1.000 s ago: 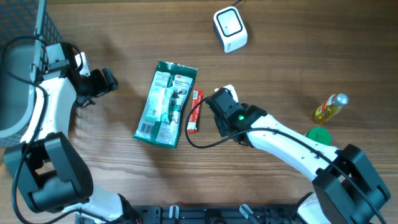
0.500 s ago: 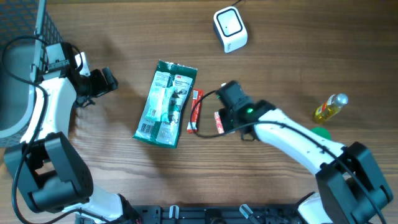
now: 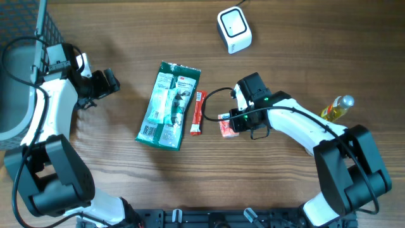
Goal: Scan the item barcode
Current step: 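Lower the right gripper and grasp the red Kleenex tissue pack, then lift the Kleenex pack with the right gripper toward the scanner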
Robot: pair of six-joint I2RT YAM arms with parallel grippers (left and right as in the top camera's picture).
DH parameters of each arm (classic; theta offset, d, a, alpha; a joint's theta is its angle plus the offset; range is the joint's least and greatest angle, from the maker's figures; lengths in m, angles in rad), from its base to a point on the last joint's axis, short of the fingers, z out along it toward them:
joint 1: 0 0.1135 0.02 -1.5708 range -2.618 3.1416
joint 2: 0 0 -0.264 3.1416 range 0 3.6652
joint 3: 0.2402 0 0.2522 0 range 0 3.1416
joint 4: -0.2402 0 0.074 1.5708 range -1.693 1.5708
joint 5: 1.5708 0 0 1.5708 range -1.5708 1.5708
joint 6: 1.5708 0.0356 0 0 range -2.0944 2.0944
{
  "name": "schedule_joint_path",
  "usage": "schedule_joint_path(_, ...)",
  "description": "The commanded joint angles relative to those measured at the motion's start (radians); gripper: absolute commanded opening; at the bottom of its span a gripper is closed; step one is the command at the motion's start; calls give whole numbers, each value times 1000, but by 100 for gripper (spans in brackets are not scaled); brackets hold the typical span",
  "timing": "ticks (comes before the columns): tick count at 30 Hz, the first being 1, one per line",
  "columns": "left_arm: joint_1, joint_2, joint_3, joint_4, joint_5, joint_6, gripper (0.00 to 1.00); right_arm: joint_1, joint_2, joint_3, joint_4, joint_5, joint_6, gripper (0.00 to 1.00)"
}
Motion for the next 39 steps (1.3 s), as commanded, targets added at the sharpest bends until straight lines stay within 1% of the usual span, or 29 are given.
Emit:
schedule_joint_path(1,10,8,-7,0,8,8,100,0,24,-9,-4,-13,-18,26)
schedule_joint_path(12,10,8,-7,0,8,8,100,0,24,-10,-5,-8,-13,27)
schedule_joint_path(17,10,8,-7,0,8,8,100,0,24,-19,-1,33,-13,18)
schedule_joint_path(20,10,8,-7,0,8,8,100,1,24,-48,22,33,-13,17)
schedule_joint_path(22,10,8,-7,0,8,8,100,0,24,-69,42,33,-14,18)
schedule_joint_path(25,10,8,-7,0,8,8,100,1,24,-78,43,32,-18,27)
schedule_joint_path(26,10,8,-7,0,8,8,100,1,24,-77,39,32,-17,27)
schedule_joint_path(28,10,8,-7,0,8,8,100,0,23,-77,36,32,-16,4)
schedule_joint_path(31,10,8,-7,0,8,8,100,-8,14,-55,-7,15,-2,4)
schedule_joint_path(33,10,8,-7,0,8,8,100,-31,-9,-35,-29,-62,-19,4)
schedule_joint_path(35,10,8,-7,0,8,8,100,-76,-48,-22,-29,-219,-43,4)
schedule_joint_path(36,10,8,-7,0,8,8,100,-119,-79,-21,-13,-393,-59,4)
schedule_joint_path(38,10,8,-7,0,8,8,100,-177,-107,-21,16,-654,-75,4)
schedule_joint_path(39,10,8,-7,0,8,8,100,-211,-113,-21,49,-837,-73,4)
